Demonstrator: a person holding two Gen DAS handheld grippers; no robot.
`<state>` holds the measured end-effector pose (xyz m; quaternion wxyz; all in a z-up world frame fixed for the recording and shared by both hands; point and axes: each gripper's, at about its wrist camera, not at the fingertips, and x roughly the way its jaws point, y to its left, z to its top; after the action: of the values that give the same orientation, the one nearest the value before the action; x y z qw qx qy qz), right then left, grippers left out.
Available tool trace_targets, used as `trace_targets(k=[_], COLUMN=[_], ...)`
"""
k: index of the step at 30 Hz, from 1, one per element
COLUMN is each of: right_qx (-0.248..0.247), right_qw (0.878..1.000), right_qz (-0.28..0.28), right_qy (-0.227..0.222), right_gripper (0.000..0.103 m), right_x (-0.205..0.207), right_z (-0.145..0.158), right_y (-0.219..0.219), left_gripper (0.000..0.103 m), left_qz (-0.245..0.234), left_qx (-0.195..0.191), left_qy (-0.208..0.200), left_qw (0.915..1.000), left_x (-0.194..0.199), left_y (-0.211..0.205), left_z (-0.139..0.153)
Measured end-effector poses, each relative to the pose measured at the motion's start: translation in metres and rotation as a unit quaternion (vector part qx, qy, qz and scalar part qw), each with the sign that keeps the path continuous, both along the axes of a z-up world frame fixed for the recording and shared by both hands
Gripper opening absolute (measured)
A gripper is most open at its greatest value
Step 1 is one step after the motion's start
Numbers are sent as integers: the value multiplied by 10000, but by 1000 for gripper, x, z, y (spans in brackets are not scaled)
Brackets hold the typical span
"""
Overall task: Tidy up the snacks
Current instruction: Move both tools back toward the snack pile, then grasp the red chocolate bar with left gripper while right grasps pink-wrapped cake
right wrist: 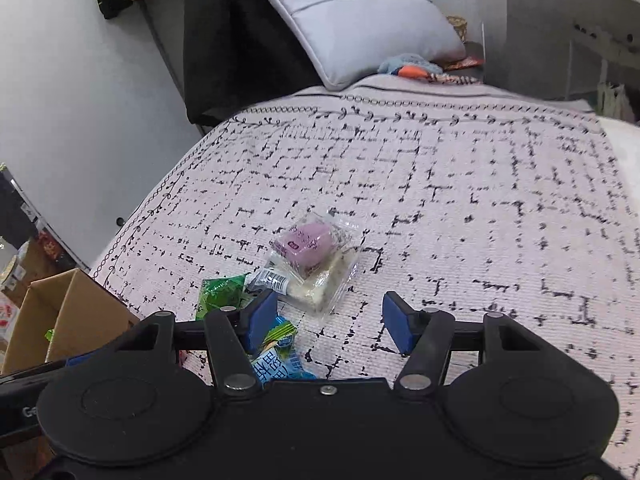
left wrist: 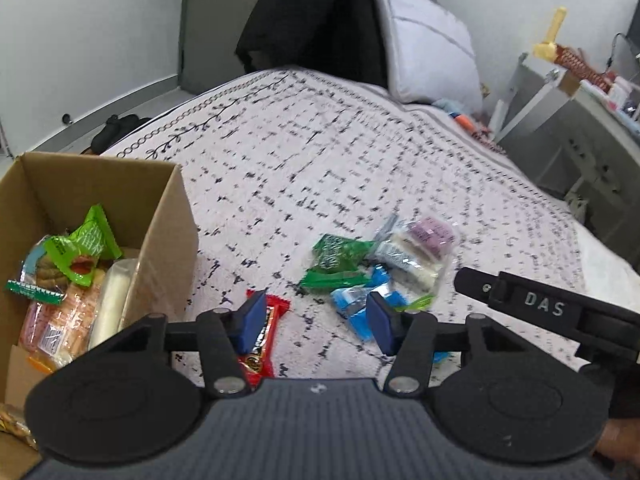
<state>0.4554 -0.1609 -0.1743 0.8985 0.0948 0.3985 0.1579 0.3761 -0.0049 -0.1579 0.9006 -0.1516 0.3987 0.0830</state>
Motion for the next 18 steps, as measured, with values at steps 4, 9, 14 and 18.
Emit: trace_targets(k=[4, 9, 14, 18], right_qx=[105, 182, 167, 104], right_qw=[9999, 9997, 9998, 9998], right_qz=[-7, -15, 97, 87], right_qy=[115, 150, 26, -132], right_gripper=[59, 59, 59, 61], right_x=[9, 20, 27, 32], right_z=[-14, -27, -33, -33], right_y=[0, 2, 11, 16], left_gripper=[48, 45, 45, 45], left_qz=[139, 277, 315, 305], left_qx=[57, 153, 395, 357], left_qy=[207, 424, 568, 723], left_qw=[9997, 9986, 9971, 9963], left_x=[8, 17, 21, 22], left_y=[3, 6, 2, 1], left_z=[-12, -26, -35, -44])
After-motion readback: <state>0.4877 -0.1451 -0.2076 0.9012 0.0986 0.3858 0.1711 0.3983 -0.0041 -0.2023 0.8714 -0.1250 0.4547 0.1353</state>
